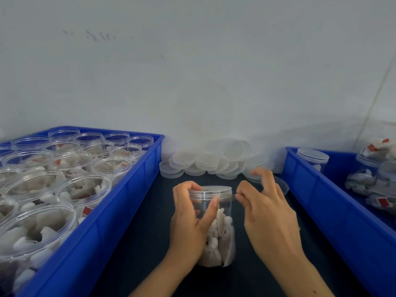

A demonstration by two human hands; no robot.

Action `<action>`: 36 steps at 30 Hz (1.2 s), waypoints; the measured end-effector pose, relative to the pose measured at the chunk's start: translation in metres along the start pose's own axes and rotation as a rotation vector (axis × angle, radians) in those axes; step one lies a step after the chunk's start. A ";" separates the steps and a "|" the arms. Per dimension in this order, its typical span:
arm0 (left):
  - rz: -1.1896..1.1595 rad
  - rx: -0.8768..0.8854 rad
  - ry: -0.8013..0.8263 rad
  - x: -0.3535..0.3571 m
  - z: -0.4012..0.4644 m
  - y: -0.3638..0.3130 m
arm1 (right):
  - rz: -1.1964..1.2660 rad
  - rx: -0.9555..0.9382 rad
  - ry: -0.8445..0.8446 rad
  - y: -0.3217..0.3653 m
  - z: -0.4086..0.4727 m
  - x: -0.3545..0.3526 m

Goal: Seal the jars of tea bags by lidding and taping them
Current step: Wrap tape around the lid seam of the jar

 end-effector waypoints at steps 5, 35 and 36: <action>0.045 0.029 0.023 0.002 -0.002 -0.004 | -0.078 0.031 0.078 -0.005 0.002 0.007; 0.017 -0.144 -0.059 -0.003 -0.010 -0.003 | 0.287 0.054 0.353 0.006 -0.009 0.031; -0.021 -0.173 -0.070 -0.004 -0.009 -0.002 | 0.288 0.052 0.349 0.008 -0.011 0.031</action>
Point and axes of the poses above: each hand's wrist, its own z-axis towards the middle knuckle, its own x-axis out of the palm, y = z × x, the point moved 6 cm from there along z, towards the middle knuckle, and after that the axes turned 4 degrees about x, right-handed, at the moved point
